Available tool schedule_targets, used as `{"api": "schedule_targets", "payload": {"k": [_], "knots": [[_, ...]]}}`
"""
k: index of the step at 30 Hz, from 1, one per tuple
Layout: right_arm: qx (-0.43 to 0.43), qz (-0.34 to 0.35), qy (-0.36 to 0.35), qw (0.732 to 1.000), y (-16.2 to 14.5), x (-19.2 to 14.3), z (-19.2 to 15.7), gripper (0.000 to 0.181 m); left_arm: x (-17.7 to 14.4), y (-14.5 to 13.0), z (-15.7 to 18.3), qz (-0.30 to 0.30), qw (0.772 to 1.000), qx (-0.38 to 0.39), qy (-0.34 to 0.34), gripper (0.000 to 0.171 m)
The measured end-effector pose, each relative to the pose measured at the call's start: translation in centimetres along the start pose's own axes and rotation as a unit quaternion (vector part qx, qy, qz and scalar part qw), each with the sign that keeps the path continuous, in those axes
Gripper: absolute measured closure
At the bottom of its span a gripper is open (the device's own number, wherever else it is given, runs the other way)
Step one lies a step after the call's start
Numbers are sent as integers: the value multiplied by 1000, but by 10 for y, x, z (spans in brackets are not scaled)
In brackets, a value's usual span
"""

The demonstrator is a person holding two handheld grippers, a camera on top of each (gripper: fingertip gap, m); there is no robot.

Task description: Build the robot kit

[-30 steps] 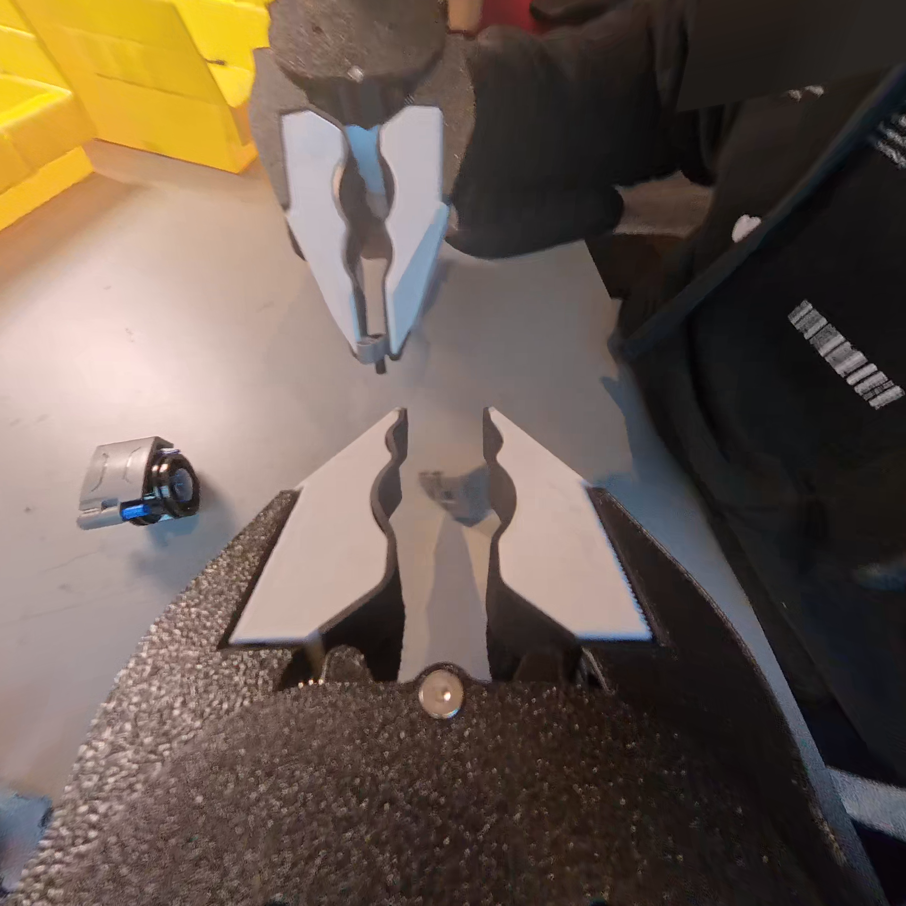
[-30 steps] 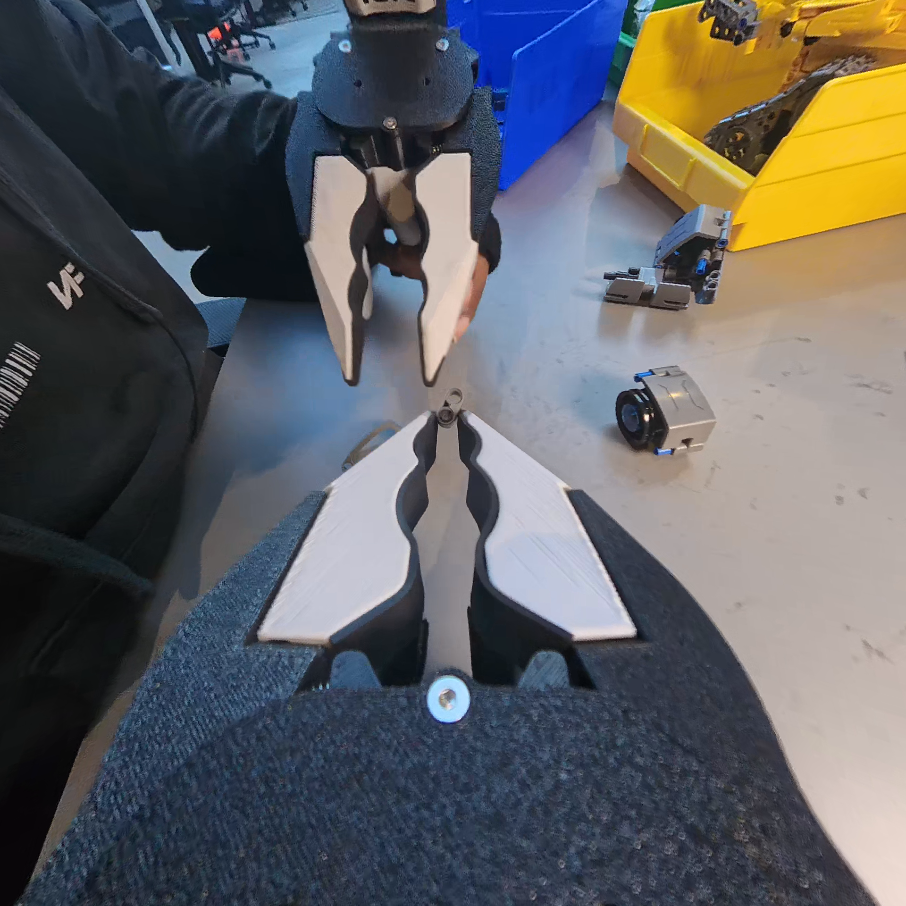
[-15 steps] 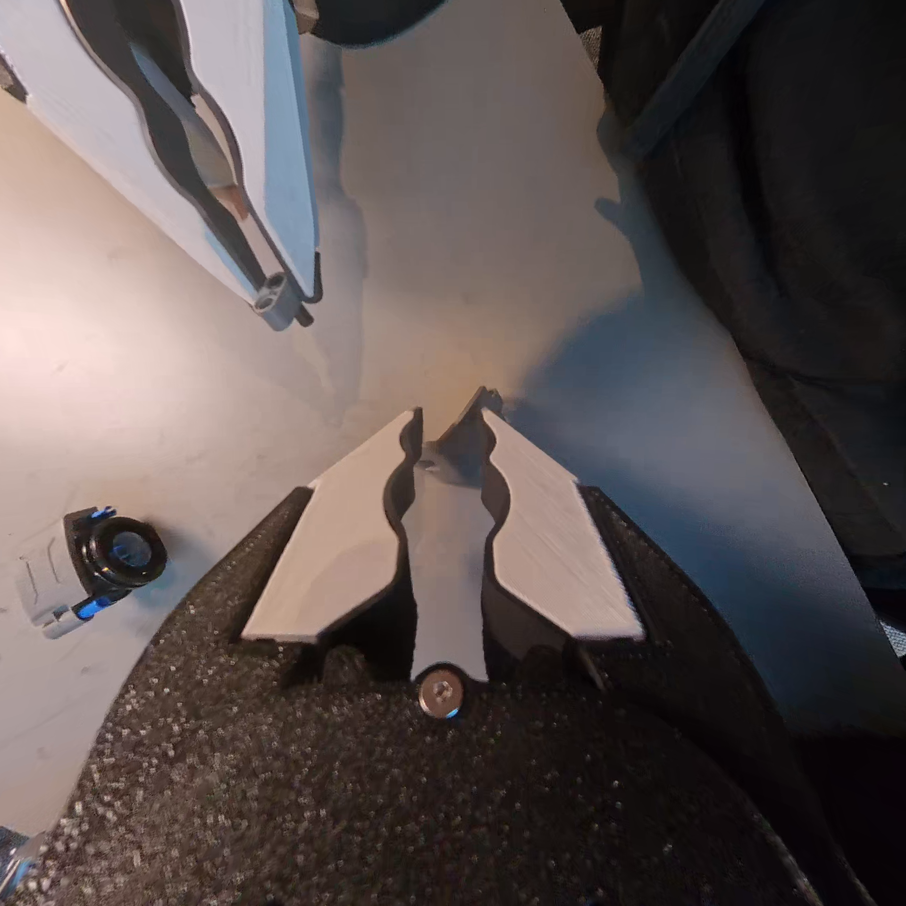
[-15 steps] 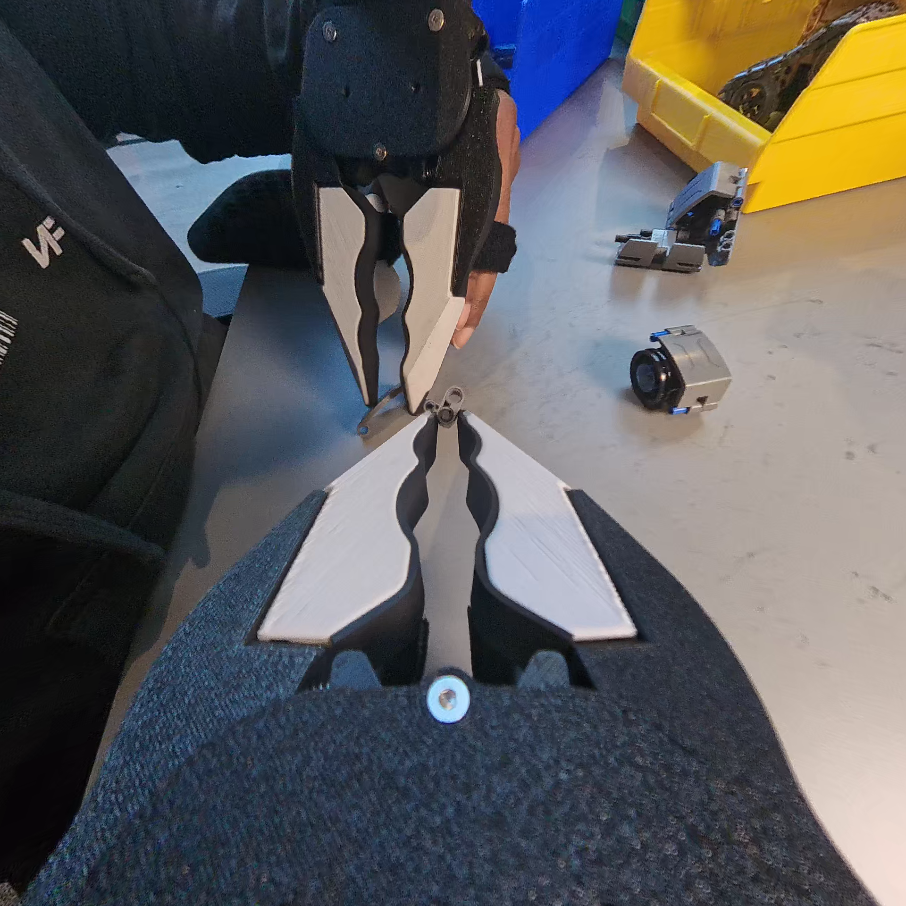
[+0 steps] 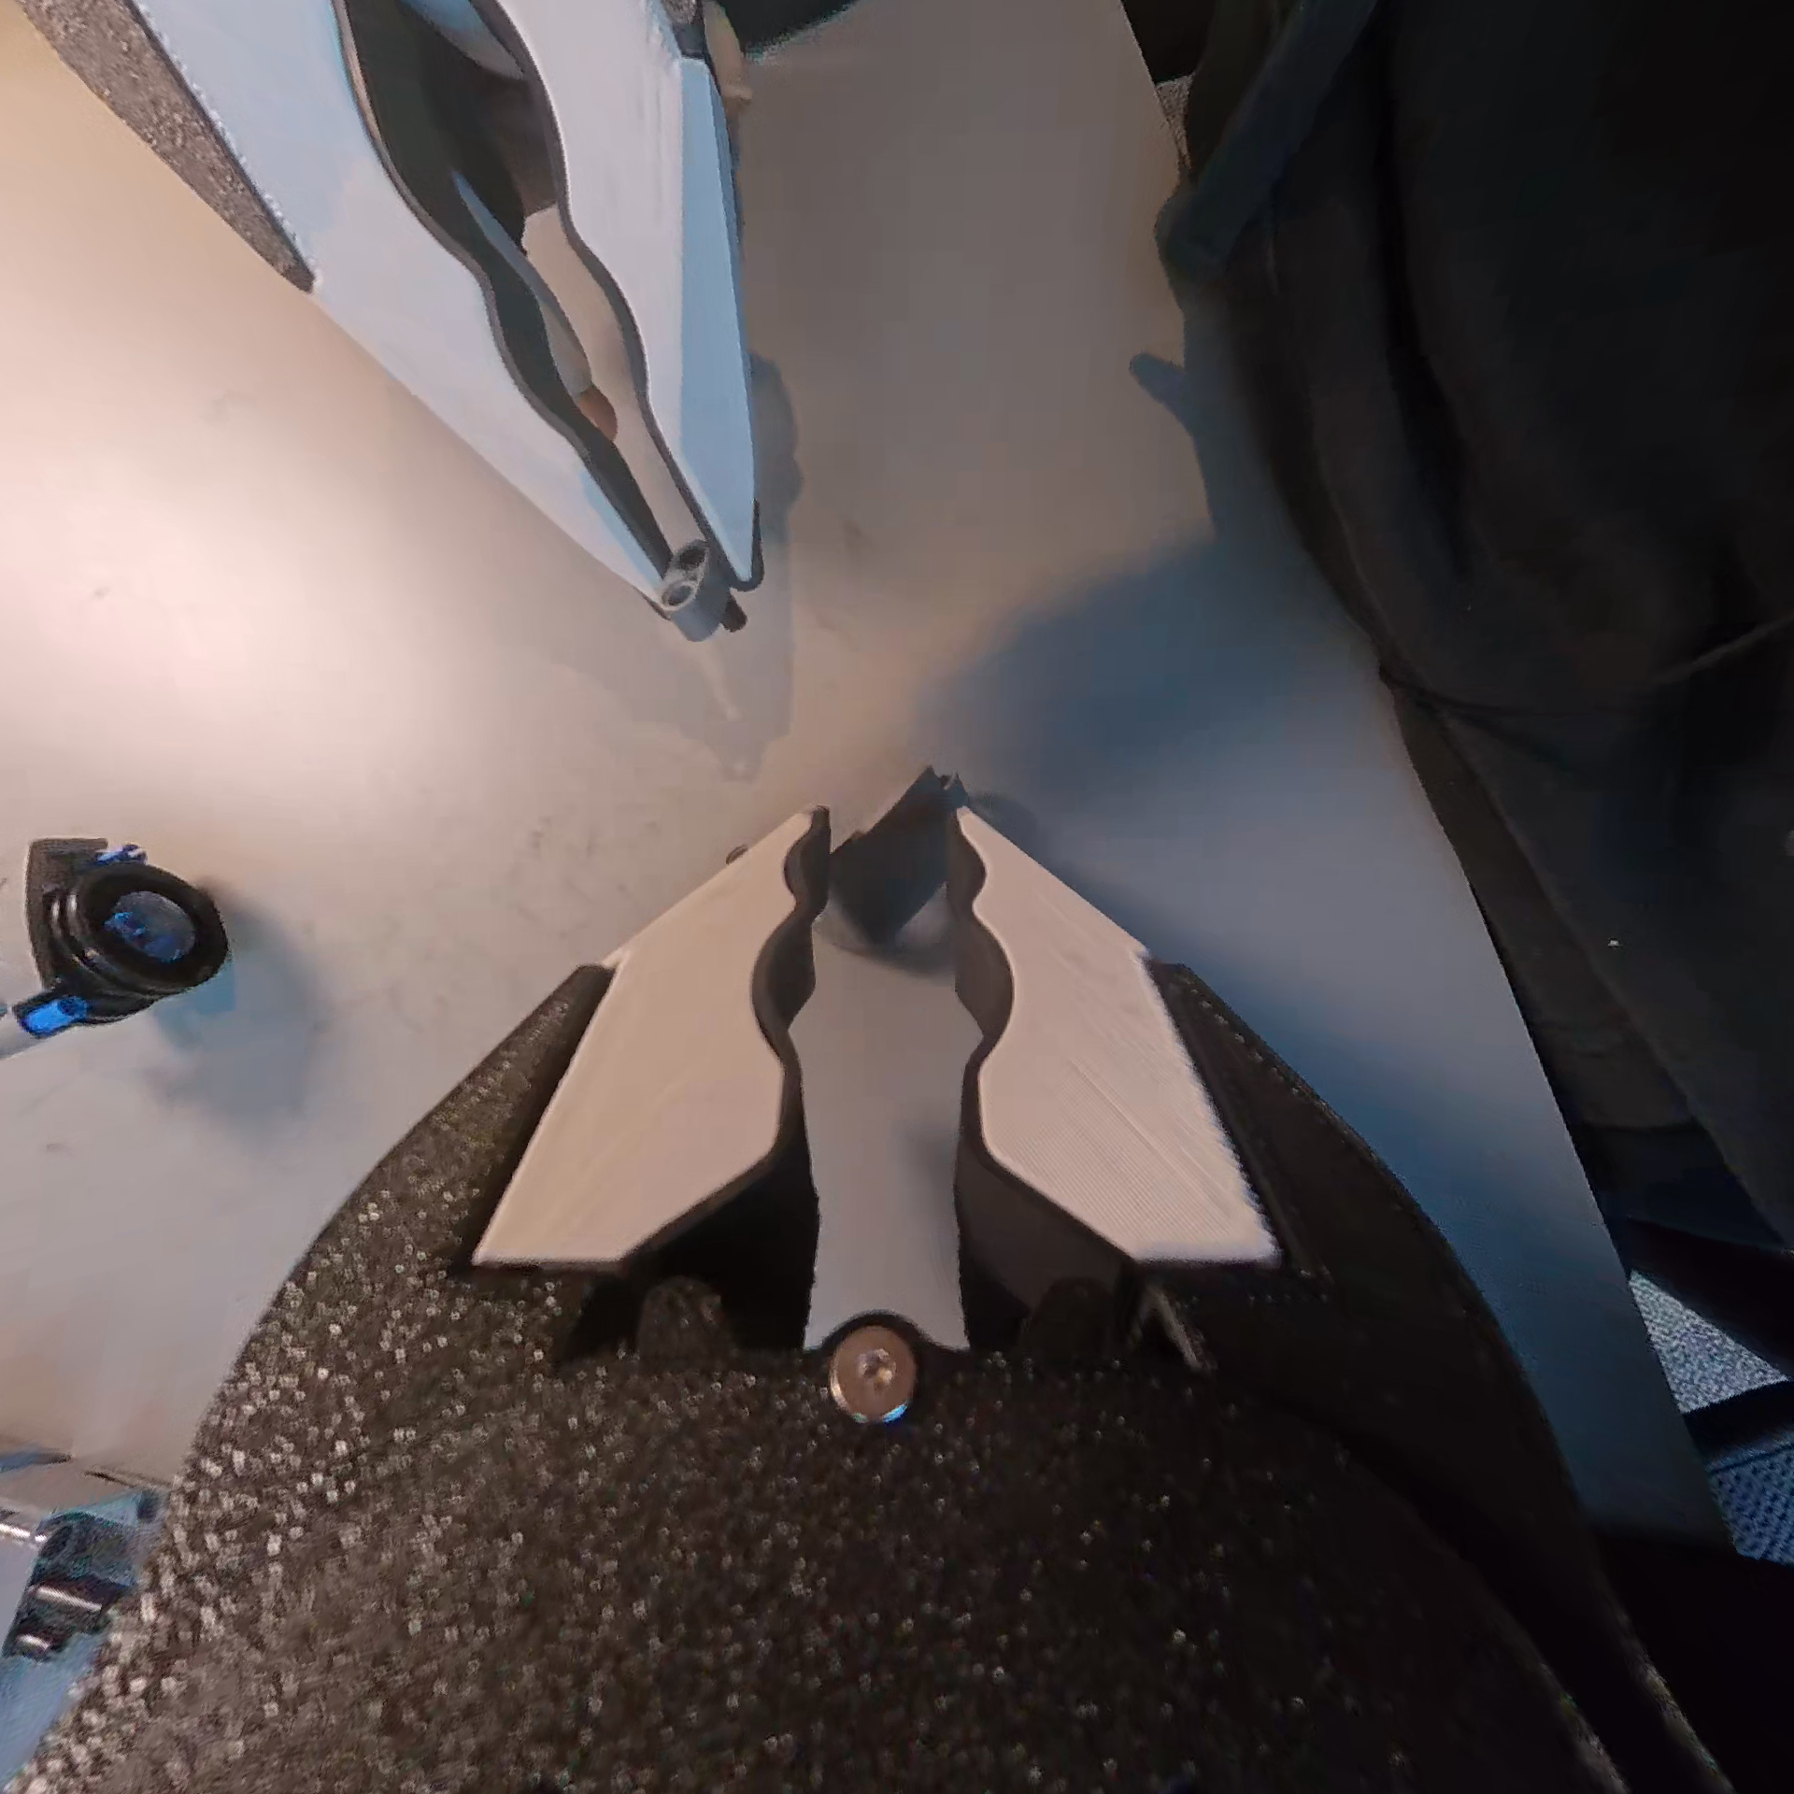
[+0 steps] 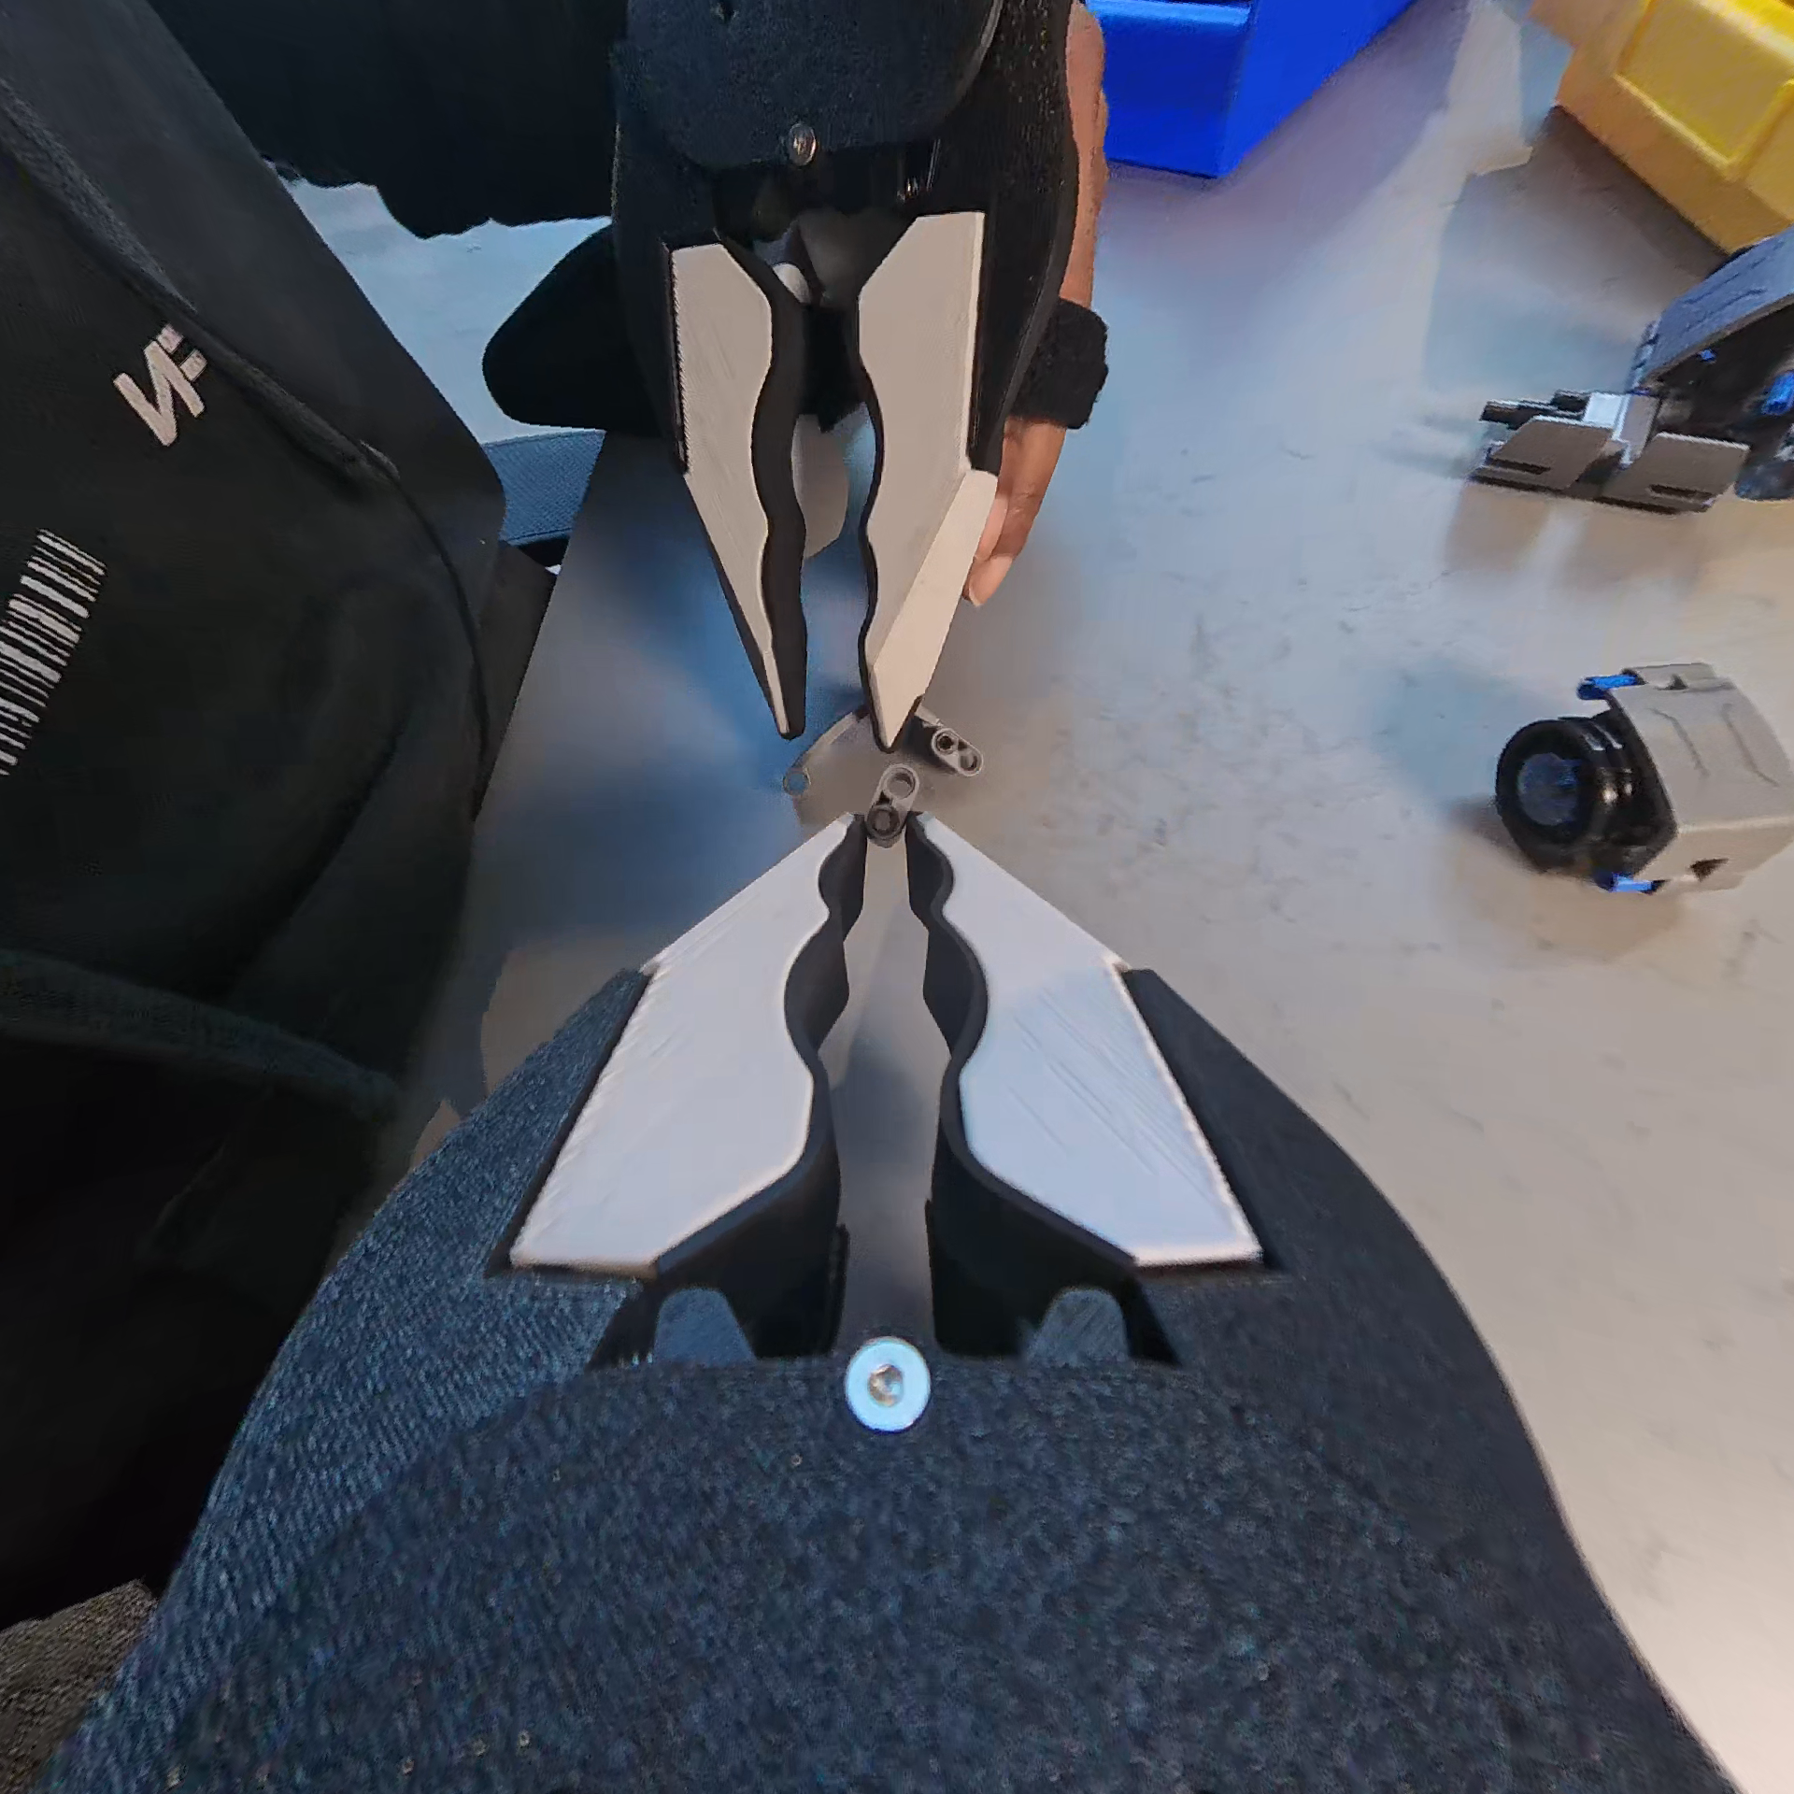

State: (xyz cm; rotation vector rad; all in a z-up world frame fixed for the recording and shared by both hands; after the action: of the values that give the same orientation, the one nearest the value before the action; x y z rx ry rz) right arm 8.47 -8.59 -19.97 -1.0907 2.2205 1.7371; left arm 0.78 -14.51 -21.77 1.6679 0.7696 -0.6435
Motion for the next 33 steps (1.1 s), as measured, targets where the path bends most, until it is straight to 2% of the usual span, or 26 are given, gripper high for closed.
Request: {"api": "schedule_targets", "payload": {"k": [6, 8, 13, 17, 22, 33], "knots": [[-2, -8, -1, 1000, 1, 5, -1, 175, -1, -1, 1, -12, 1000, 17, 2, 152], [-5, -8, -5, 1000, 2, 4, -2, 175, -1, -2, 0, -20, 999, 32, 11, 160], [-5, -1, -11, 1000, 4, 2, -2, 175, -3, -1, -11, 6, 995, 28, 91, 170], [4, 0, -6, 1000, 6, 3, -1, 175, -2, 1, -12, 29, 988, 27, 147, 170], [7, -19, -4, 1000, 6, 10, 3, 175, 3, -2, -6, 31, 989, 9, 142, 170], [12, -30, -1, 999, 8, 16, 4, 175, -2, -5, -10, 27, 992, 7, 122, 152]]}}
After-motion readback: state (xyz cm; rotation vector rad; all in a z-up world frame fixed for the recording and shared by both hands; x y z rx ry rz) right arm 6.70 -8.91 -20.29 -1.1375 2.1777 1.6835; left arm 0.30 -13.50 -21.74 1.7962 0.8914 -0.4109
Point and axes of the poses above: each gripper's, where its closed fingertips meet, x out along the fingers, y out of its top, z = x × y across the jaws, the point moved 4 cm from there along -x, back along the fingers, and after that the axes turned 13 degrees about x, right-handed, at the moved point
